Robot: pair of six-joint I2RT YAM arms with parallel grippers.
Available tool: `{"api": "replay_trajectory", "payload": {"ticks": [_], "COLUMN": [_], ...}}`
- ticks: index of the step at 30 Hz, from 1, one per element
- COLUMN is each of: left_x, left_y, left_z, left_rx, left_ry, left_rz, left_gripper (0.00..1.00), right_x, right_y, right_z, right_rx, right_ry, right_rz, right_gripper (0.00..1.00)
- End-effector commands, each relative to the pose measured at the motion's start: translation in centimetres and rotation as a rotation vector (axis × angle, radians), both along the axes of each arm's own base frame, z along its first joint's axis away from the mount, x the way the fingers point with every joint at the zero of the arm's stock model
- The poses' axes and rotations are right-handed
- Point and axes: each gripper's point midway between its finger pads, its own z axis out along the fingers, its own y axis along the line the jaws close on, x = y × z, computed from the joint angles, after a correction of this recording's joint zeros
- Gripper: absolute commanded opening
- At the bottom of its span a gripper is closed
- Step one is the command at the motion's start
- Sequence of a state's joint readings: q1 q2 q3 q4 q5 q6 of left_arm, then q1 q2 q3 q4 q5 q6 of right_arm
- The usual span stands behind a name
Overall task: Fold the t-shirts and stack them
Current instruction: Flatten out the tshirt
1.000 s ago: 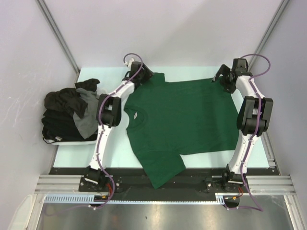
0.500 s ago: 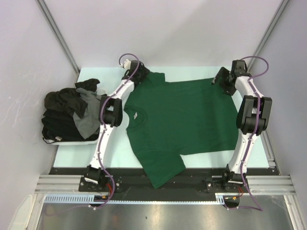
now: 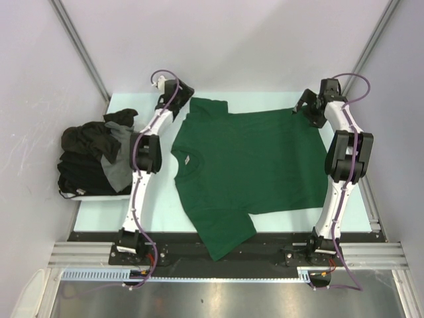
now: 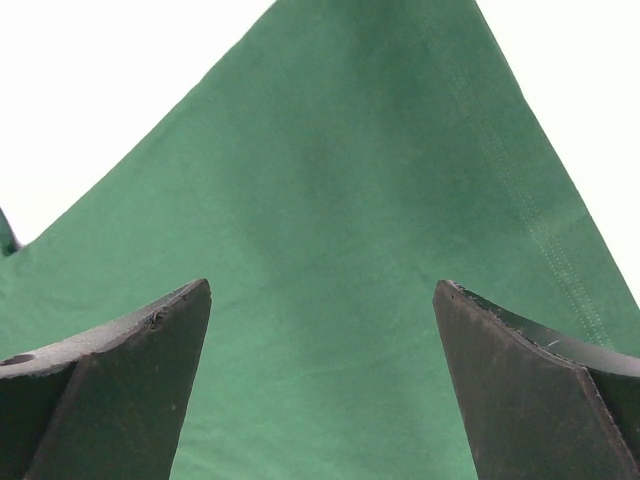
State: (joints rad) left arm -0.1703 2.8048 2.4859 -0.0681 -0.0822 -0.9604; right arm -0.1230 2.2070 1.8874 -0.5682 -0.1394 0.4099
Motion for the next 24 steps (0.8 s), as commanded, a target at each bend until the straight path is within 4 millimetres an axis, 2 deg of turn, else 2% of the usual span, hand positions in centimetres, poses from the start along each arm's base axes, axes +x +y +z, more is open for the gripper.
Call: {"api": "replay_trajectory", "payload": {"ticks": [1, 2, 3, 4, 5, 6, 7, 8, 9, 10, 11, 12, 13, 14, 15, 16, 18, 19, 21, 22, 24], "left_x": [-1.6, -3.4, -4.5, -6.0, -8.9, -10.4, -12.5, -14.3, -17.3, -19.6, -21.4, -24.2, -26.8, -28.6, -30.1, -33.4, -36.2, -38.5, -40.3, -41.7, -43.0], "left_y": [0.3, 0.3, 0.5, 0.4, 0.2, -0.2, -1.1, -1.6, -1.9, -3.1, -3.6, -3.6, -4.9, -5.1, -5.0, -5.3, -4.8, -4.3, -3.6, -3.1, -2.3], "left_z": [16.2, 22.0, 23.8, 22.6, 27.8, 28.3, 25.8, 25.8, 28.8, 25.1, 24.4, 26.5, 22.4, 21.9, 21.0, 19.4, 17.4, 15.6, 14.0, 11.7, 11.3], "left_rx": [0.155, 0.174, 0.197, 0.241, 0.241, 0.247, 0.257, 0.253, 0.246, 0.246, 0.241, 0.232, 0.214, 0.203, 0.197, 0.166, 0.14, 0.107, 0.08, 0.062, 0.042], "left_ry": [-0.249, -0.316, -0.324, -0.257, -0.316, -0.306, -0.226, -0.207, -0.237, -0.139, -0.108, -0.136, -0.039, -0.025, 0.003, 0.05, 0.102, 0.139, 0.167, 0.225, 0.228], "left_rz": [-0.103, -0.122, -0.132, -0.157, -0.19, -0.217, -0.265, -0.291, -0.306, -0.354, -0.37, -0.366, -0.401, -0.404, -0.388, -0.39, -0.358, -0.329, -0.294, -0.262, -0.235], "left_gripper": [0.78, 0.78, 0.78, 0.79, 0.79, 0.79, 0.79, 0.79, 0.79, 0.79, 0.79, 0.79, 0.79, 0.79, 0.79, 0.79, 0.79, 0.79, 0.79, 0.79, 0.78], "right_x": [0.8, 0.5, 0.2, -0.2, -1.1, -2.0, -2.8, -4.4, -5.6, -6.6, -7.8, -9.9, -11.2, -12.3, -14.4, -15.6, -17.7, -19.4, -20.8, -21.9, -22.5], "right_y": [0.2, 0.4, 0.6, 0.7, 0.8, 0.8, 0.8, 0.8, 0.6, 0.6, 0.7, 0.6, 0.8, 0.8, 0.9, 0.7, 0.9, 1.0, 1.2, 1.5, 1.7], "right_z": [3.7, 5.0, 5.5, 6.0, 5.5, 6.9, 7.1, 5.7, 7.4, 7.3, 7.3, 7.0, 6.6, 6.5, 4.5, 5.7, 5.1, 3.7, 4.0, 2.9, 3.1], "right_rx": [-0.002, -0.002, -0.004, -0.011, -0.016, -0.027, -0.028, -0.022, -0.029, -0.017, -0.009, -0.004, 0.007, 0.012, 0.018, 0.019, 0.042, 0.048, 0.062, 0.07, 0.085], "right_ry": [-0.065, -0.085, -0.09, -0.092, -0.072, -0.089, -0.079, -0.031, -0.051, -0.039, -0.028, -0.011, 0.002, 0.008, 0.067, 0.04, 0.062, 0.099, 0.074, 0.1, 0.082], "right_rz": [0.022, 0.027, 0.032, 0.031, 0.027, 0.019, 0.01, -0.002, -0.02, -0.039, -0.047, -0.06, -0.076, -0.085, -0.099, -0.116, -0.145, -0.155, -0.173, -0.177, -0.187], "right_gripper": [1.0, 1.0, 1.0, 1.0, 1.0, 1.0, 1.0, 1.0, 1.0, 1.0, 1.0, 1.0, 1.0, 1.0, 1.0, 1.0, 1.0, 1.0, 1.0, 1.0, 1.0]}}
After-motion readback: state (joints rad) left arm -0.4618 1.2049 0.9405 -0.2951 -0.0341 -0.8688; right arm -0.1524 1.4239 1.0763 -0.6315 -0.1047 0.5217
